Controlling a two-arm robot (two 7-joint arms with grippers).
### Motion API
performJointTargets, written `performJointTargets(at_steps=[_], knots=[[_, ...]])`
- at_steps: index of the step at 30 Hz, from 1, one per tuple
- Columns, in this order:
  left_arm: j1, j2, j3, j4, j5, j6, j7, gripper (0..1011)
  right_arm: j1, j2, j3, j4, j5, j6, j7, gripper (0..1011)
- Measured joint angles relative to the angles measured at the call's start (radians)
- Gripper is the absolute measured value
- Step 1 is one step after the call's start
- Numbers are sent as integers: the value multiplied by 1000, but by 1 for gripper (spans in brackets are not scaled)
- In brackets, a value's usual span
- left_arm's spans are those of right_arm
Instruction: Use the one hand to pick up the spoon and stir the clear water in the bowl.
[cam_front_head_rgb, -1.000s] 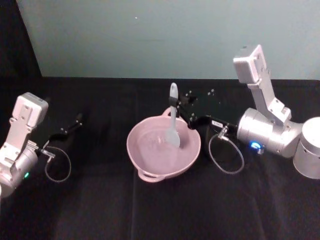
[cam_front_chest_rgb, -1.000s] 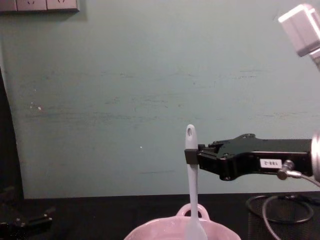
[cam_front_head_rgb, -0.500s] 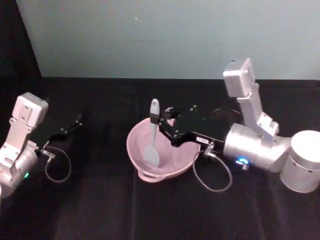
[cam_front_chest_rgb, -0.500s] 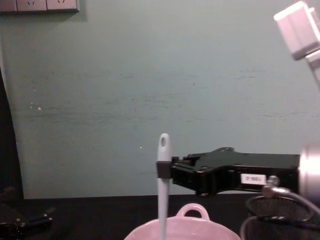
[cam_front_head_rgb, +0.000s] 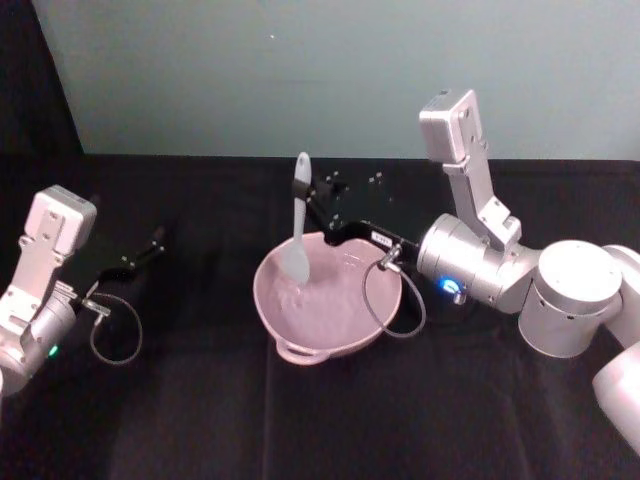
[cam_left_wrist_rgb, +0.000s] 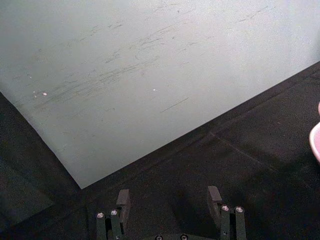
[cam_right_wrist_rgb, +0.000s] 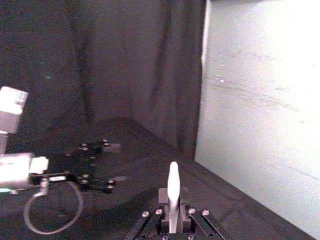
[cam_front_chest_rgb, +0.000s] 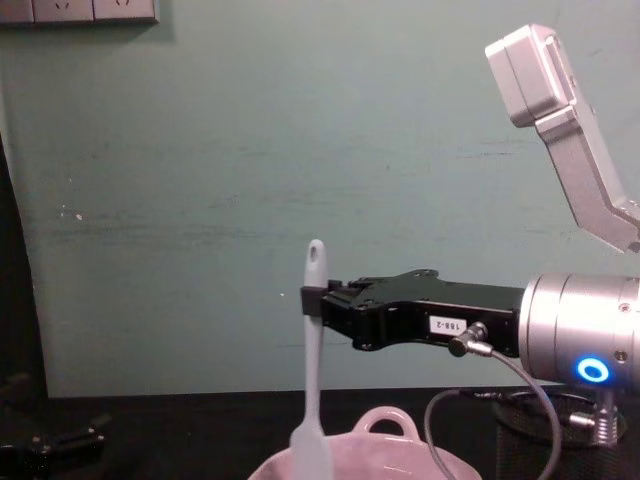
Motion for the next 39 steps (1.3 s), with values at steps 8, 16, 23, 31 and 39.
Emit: performJointTargets(at_steps=[8,16,23,31,39], knots=[[0,0,0,0,0,0,0,1011,-3,4,37,20,-38,0,-31,126],[0,0,0,0,0,0,0,1011,-54,56,72,-48,-44,20,-15,126],[0,0,0,0,0,0,0,1011,-110,95,88,-130,-12,37,24,126],[0,0,0,0,0,0,0,1011,-127,88,56,-158,20,54,54,126],[0,0,0,0,0,0,0,1011,-93,35,27,-93,21,16,48,126]])
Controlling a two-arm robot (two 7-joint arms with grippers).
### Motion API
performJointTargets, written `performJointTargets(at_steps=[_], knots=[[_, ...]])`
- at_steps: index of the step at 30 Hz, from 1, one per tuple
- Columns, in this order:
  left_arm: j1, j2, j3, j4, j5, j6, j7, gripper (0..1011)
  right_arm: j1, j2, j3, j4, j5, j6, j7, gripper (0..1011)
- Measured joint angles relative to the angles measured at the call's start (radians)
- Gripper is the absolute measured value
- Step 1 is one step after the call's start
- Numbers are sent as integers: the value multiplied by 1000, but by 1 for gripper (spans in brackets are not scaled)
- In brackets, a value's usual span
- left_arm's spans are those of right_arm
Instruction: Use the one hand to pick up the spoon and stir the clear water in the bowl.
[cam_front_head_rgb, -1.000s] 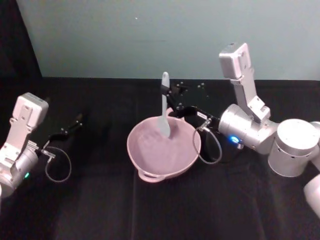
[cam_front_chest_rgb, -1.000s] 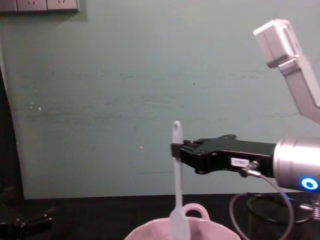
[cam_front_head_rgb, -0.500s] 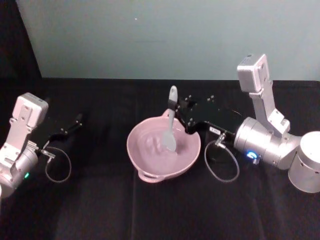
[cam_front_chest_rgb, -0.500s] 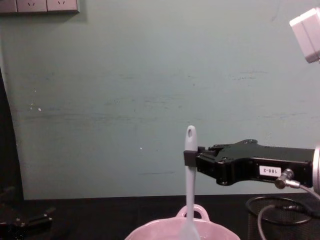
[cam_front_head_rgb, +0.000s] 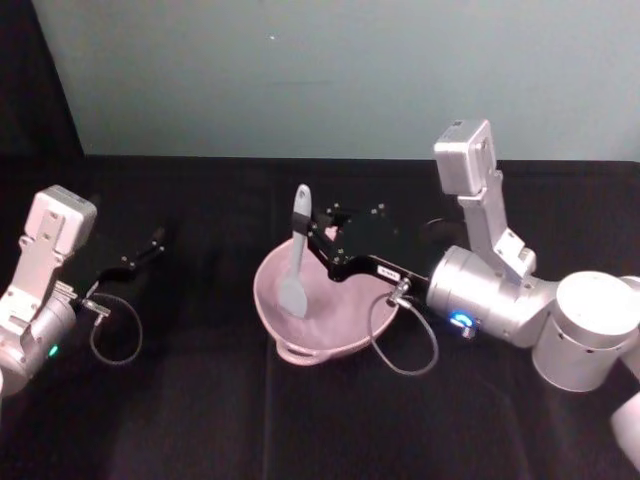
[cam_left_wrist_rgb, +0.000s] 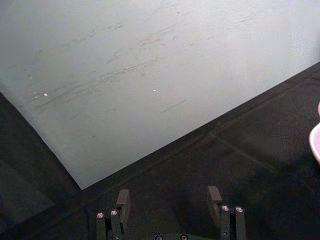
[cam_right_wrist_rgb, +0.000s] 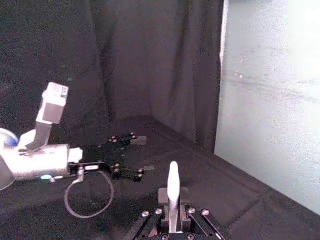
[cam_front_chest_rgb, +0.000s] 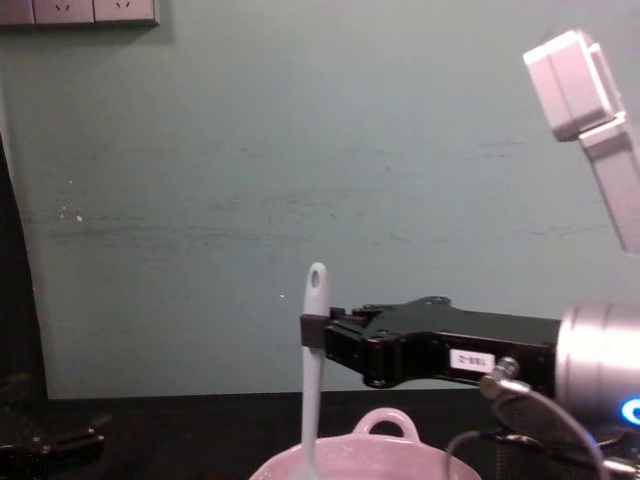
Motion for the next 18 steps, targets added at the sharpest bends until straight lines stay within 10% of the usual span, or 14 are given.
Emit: performJointTargets(at_steps=[18], knots=[[0,0,0,0,0,0,0,1011,29,-29,51,84,-114,-91,-88,126]])
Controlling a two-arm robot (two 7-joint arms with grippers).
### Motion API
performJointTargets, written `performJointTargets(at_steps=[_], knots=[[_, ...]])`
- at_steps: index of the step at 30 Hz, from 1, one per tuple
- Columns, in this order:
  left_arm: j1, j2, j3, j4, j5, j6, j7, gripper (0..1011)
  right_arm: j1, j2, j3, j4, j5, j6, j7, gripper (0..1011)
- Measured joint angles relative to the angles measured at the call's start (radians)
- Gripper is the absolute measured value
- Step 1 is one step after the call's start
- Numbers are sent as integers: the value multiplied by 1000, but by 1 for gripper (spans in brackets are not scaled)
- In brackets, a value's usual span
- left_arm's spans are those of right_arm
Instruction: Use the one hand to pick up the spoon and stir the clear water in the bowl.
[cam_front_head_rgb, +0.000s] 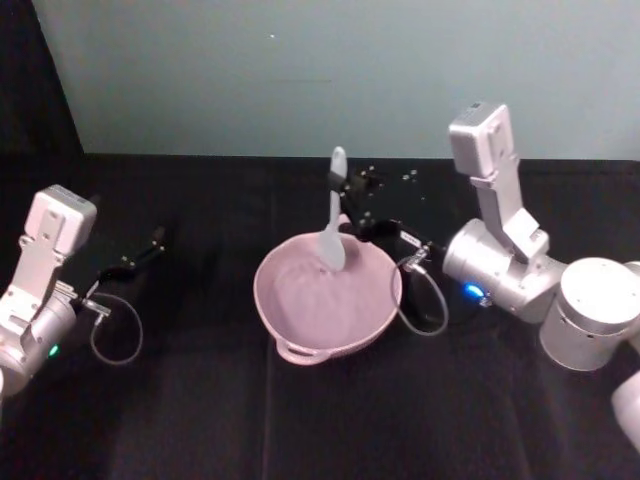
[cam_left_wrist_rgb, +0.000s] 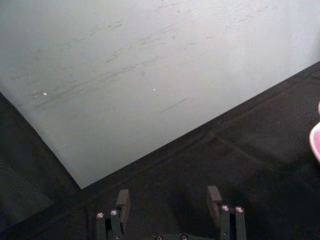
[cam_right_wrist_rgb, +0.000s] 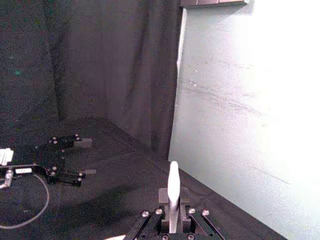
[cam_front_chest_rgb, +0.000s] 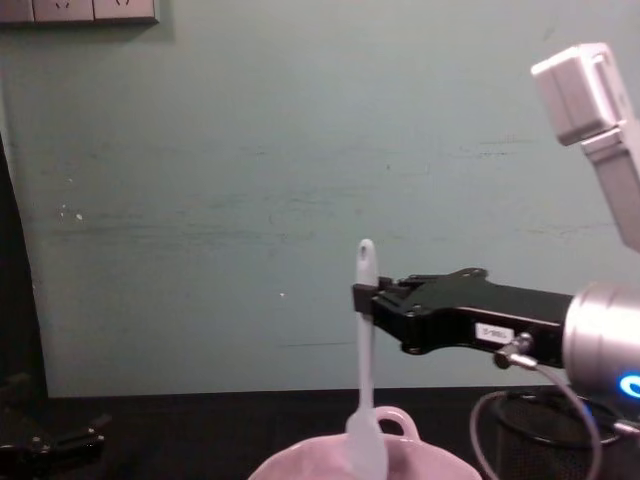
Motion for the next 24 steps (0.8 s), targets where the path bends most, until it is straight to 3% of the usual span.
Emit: performJointTargets(at_steps=[8,14,20,24], knots=[[0,0,0,0,0,0,0,1011,-54,50,27,-74,2,22,27,126],[0,0,0,0,0,0,0,1011,-105,85,40,-146,64,62,79,126],[0,0,0,0,0,0,0,1011,-119,89,22,-166,97,80,98,126],[0,0,0,0,0,0,0,1011,-113,68,-3,-152,109,82,99,126]])
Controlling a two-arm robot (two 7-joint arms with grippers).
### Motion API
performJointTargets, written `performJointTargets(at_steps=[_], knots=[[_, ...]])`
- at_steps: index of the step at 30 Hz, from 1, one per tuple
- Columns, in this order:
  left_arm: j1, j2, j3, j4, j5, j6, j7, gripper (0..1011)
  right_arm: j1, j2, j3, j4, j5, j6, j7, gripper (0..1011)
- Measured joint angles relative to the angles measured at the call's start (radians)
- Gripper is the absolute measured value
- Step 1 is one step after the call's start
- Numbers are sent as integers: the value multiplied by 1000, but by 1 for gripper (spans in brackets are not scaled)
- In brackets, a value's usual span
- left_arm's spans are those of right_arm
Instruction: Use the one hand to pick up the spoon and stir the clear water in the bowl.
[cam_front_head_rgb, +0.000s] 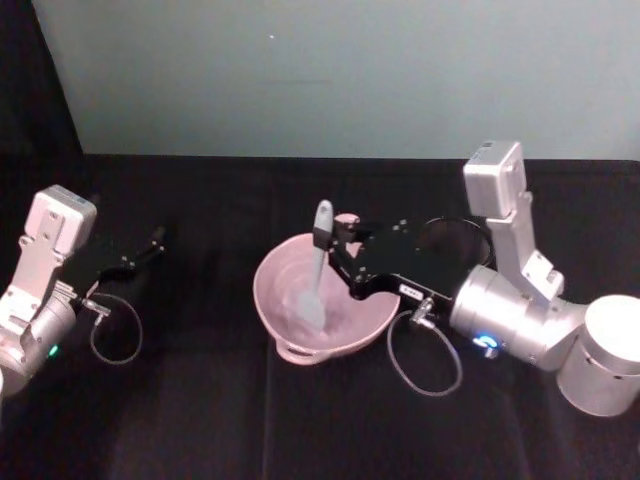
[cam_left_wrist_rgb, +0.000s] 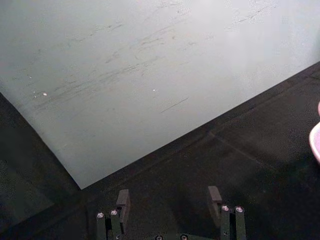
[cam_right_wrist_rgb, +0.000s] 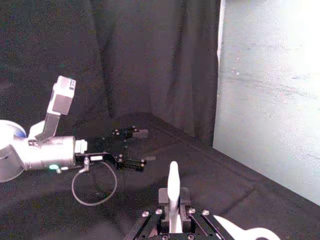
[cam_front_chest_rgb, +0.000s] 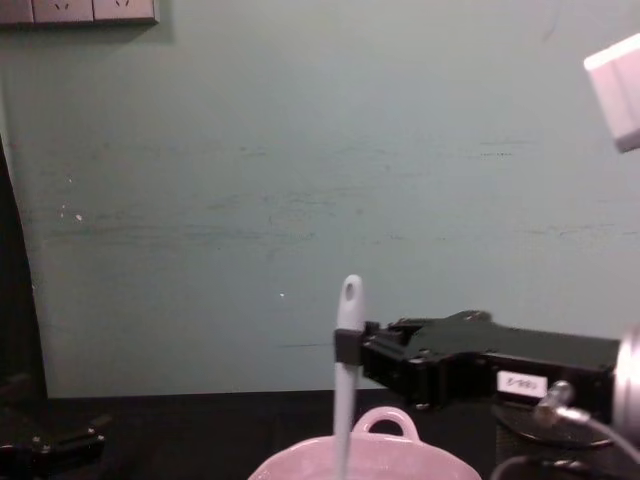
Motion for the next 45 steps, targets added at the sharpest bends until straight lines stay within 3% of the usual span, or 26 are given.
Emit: performJointTargets(at_steps=[8,13,18,23,27,31,39,45], knots=[[0,0,0,0,0,0,0,1011,42,-68,-22,75,-26,-37,-56,126],[0,0,0,0,0,0,0,1011,78,-112,-19,139,-68,-62,-102,126],[0,0,0,0,0,0,0,1011,101,-128,-15,177,-122,-80,-136,126],[0,0,0,0,0,0,0,1011,108,-122,-6,188,-165,-85,-154,126],[0,0,0,0,0,0,0,1011,87,-99,7,158,-200,-91,-167,126],[0,0,0,0,0,0,0,1011,55,-73,21,112,-208,-84,-161,126],[0,0,0,0,0,0,0,1011,-30,-32,49,10,-163,-66,-98,126],[0,0,0,0,0,0,0,1011,-67,-33,37,-28,-114,-51,-59,126]])
